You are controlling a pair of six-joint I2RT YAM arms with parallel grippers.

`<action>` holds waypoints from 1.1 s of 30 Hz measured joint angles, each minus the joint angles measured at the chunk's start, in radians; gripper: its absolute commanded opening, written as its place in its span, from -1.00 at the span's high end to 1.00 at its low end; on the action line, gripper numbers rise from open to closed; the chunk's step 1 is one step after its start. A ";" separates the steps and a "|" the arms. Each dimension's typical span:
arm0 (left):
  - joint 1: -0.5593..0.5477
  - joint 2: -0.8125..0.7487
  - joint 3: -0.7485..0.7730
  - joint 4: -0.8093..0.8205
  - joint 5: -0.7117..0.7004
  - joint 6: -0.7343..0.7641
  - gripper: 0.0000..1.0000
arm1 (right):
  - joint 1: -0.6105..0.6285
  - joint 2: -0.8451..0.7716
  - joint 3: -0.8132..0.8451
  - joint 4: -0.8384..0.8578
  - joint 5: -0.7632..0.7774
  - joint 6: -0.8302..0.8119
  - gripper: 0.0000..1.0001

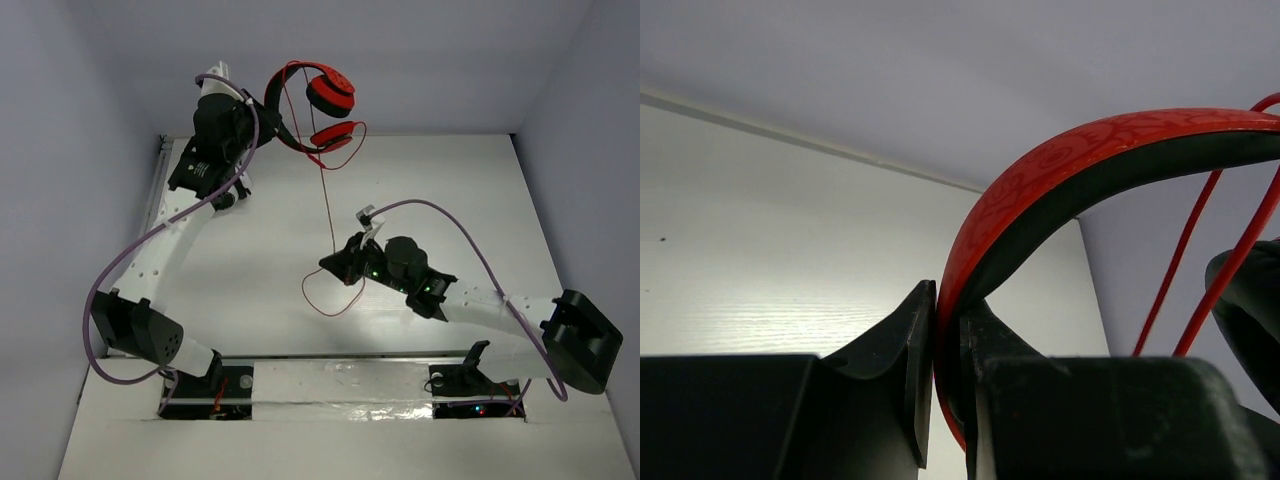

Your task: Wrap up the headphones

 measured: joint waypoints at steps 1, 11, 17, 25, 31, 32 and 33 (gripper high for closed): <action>0.000 0.000 -0.005 0.003 -0.021 0.003 1.00 | 0.007 0.001 0.002 -0.013 0.001 0.003 1.00; -0.042 0.001 -0.144 0.035 -0.277 0.062 1.00 | 0.081 0.018 0.029 -0.091 -0.027 0.036 1.00; -0.104 0.003 -0.259 0.059 -0.390 0.087 1.00 | 0.104 0.012 0.032 -0.089 -0.076 0.074 1.00; -0.195 0.031 -0.274 0.056 -0.546 0.162 1.00 | 0.137 -0.061 0.097 -0.232 -0.086 0.091 1.00; -0.266 0.044 -0.301 0.033 -0.619 0.229 1.00 | 0.137 -0.090 0.272 -0.481 -0.042 0.054 1.00; -0.278 0.046 -0.319 0.032 -0.625 0.238 1.00 | 0.137 -0.090 0.294 -0.519 -0.032 0.044 1.00; -0.290 0.047 -0.339 0.027 -0.632 0.248 1.00 | 0.137 -0.089 0.316 -0.564 -0.022 0.031 1.00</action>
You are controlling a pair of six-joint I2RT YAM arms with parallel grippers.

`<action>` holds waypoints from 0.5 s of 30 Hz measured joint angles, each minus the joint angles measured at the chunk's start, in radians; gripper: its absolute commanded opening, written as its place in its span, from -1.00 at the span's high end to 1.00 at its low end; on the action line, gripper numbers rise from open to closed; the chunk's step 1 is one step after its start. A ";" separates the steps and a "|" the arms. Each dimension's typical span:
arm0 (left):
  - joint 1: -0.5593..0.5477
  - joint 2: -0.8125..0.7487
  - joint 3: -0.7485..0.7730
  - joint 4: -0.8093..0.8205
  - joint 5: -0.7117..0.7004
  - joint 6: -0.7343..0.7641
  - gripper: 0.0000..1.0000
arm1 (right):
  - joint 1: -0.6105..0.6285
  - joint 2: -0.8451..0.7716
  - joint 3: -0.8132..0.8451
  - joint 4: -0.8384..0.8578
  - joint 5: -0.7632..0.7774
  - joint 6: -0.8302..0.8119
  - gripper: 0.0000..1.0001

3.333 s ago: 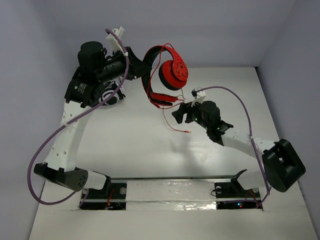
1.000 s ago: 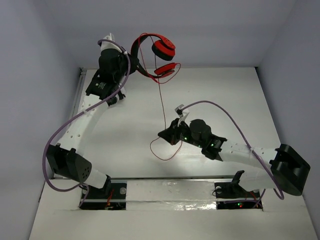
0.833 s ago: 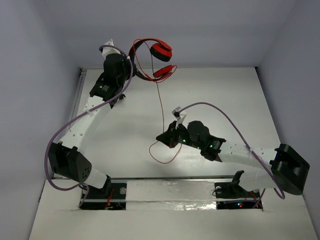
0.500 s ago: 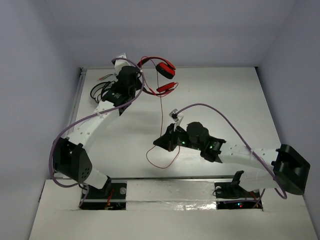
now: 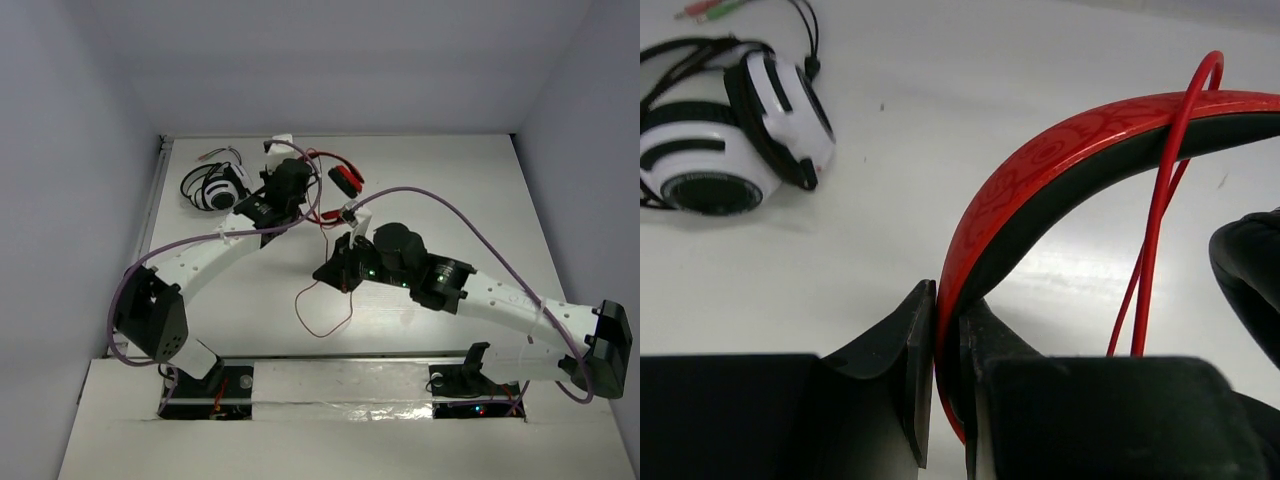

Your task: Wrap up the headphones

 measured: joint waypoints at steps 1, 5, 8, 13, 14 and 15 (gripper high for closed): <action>-0.010 0.002 -0.017 -0.009 -0.003 0.008 1.00 | 0.000 0.005 0.021 -0.045 0.011 -0.013 1.00; -0.060 0.019 -0.062 -0.079 -0.002 0.045 1.00 | 0.000 0.039 0.088 -0.196 0.095 -0.064 1.00; -0.089 0.023 -0.068 -0.135 0.015 0.079 1.00 | 0.000 0.040 0.103 -0.274 0.179 -0.087 1.00; -0.119 0.022 -0.071 -0.195 0.100 0.154 1.00 | 0.000 0.032 0.126 -0.340 0.334 -0.117 1.00; -0.123 0.021 -0.071 -0.207 0.114 0.171 1.00 | 0.000 0.029 0.130 -0.343 0.363 -0.124 1.00; -0.129 0.019 -0.071 -0.222 0.129 0.189 1.00 | 0.000 0.026 0.132 -0.344 0.389 -0.130 1.00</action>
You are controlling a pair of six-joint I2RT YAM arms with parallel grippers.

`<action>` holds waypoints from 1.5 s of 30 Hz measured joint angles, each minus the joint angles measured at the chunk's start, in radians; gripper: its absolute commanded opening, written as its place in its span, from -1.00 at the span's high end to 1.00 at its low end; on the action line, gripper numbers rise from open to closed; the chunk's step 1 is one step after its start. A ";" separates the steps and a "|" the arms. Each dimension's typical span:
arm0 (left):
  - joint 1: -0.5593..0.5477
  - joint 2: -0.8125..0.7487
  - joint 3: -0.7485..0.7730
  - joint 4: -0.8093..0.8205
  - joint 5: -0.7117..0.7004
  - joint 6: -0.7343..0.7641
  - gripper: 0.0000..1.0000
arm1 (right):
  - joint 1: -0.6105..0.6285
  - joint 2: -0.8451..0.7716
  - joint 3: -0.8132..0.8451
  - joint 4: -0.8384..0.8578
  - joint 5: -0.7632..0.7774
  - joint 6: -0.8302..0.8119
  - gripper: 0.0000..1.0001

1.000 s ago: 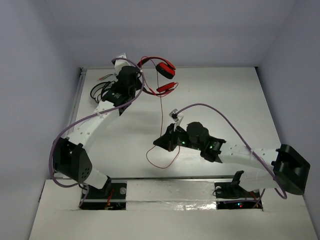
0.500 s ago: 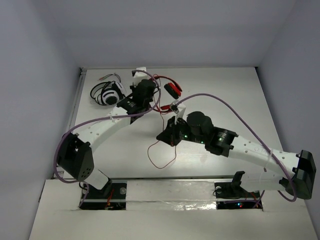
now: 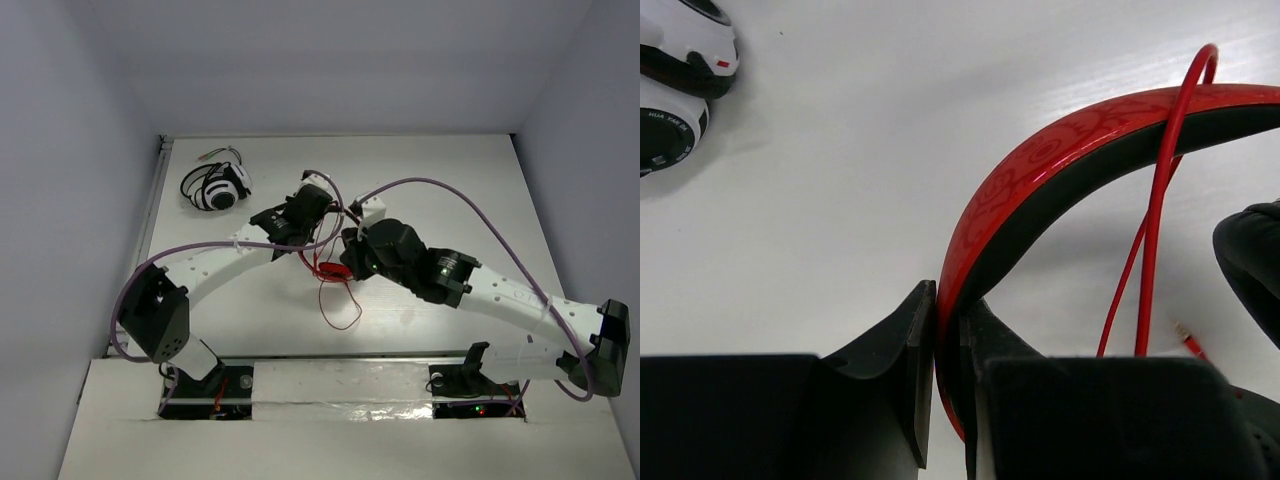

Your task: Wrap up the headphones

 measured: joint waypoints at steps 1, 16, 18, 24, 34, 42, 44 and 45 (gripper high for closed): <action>-0.004 -0.002 -0.002 -0.012 0.010 0.016 1.00 | 0.000 -0.002 0.003 -0.003 0.021 -0.007 1.00; -0.023 -0.064 -0.003 -0.164 0.062 0.153 1.00 | 0.000 0.019 0.038 -0.216 0.246 -0.071 1.00; -0.023 -0.066 -0.001 -0.167 0.055 0.160 1.00 | 0.000 0.039 0.038 -0.241 0.278 -0.063 1.00; -0.023 -0.066 0.031 -0.184 0.011 0.185 1.00 | 0.000 0.065 0.041 -0.290 0.360 -0.034 1.00; -0.010 -0.117 0.041 -0.161 0.192 0.227 1.00 | -0.076 0.053 0.060 -0.252 0.513 -0.005 0.79; 0.023 -0.212 0.047 -0.107 0.462 0.236 1.00 | -0.189 0.029 0.036 -0.085 0.481 -0.026 0.52; 0.034 -0.219 0.050 -0.108 0.513 0.238 1.00 | -0.200 0.029 0.029 -0.055 0.467 -0.029 0.42; 0.041 -0.221 0.053 -0.108 0.536 0.238 1.00 | -0.204 0.029 0.025 -0.040 0.457 -0.030 0.42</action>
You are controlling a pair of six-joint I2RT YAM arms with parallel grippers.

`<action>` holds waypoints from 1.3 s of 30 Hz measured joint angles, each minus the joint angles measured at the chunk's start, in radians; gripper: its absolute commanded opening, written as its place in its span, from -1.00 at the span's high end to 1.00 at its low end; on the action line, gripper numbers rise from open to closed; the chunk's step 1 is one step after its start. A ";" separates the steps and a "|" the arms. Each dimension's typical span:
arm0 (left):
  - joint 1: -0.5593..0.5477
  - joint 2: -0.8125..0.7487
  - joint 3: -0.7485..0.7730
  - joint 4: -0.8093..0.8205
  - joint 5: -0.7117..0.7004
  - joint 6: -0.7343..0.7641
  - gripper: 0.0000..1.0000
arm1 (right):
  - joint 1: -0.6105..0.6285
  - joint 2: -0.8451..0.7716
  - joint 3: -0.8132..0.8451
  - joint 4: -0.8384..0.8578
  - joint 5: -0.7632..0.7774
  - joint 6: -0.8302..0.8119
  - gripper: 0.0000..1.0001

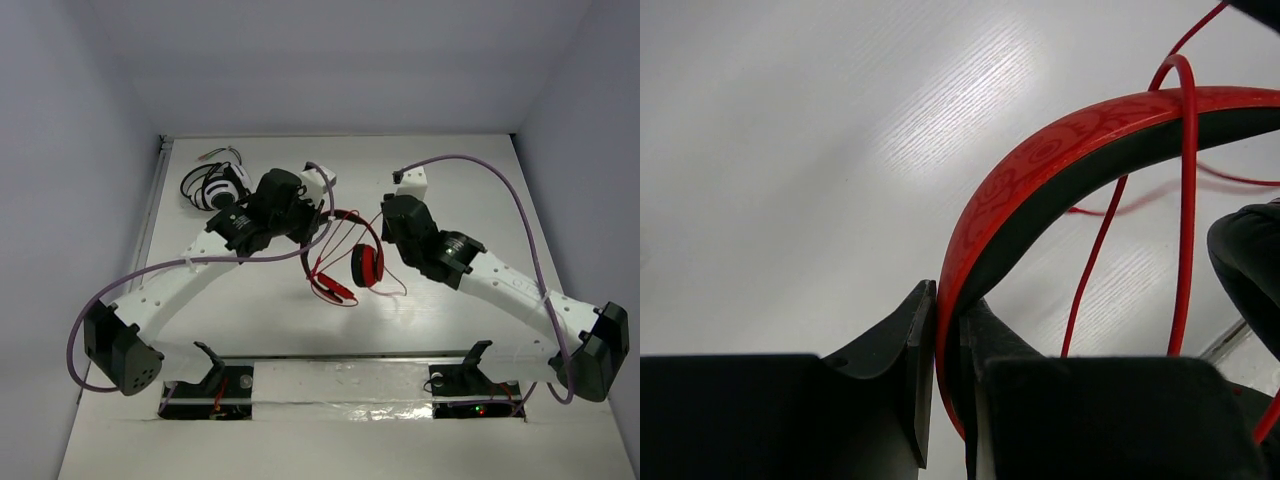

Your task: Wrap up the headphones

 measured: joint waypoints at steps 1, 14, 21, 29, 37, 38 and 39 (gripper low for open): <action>0.012 -0.001 0.003 0.000 0.025 0.000 1.00 | -0.007 -0.002 -0.010 0.027 -0.012 -0.001 0.42; 0.134 -0.025 0.116 0.035 0.253 -0.055 1.00 | -0.132 -0.092 -0.297 0.478 -0.414 0.008 0.07; 0.177 -0.027 0.187 0.043 0.312 -0.099 1.00 | -0.180 -0.068 -0.388 0.695 -0.569 0.021 0.07; 0.239 -0.022 0.288 0.045 0.331 -0.154 1.00 | -0.198 -0.043 -0.464 0.801 -0.664 0.052 0.15; 0.251 0.016 0.361 0.044 0.341 -0.203 1.00 | -0.198 -0.043 -0.513 0.861 -0.711 0.065 0.05; 0.251 0.019 0.369 0.045 0.343 -0.209 1.00 | -0.198 -0.043 -0.519 0.865 -0.715 0.066 0.05; 0.253 0.022 0.376 0.045 0.346 -0.216 1.00 | -0.198 -0.043 -0.524 0.867 -0.719 0.068 0.05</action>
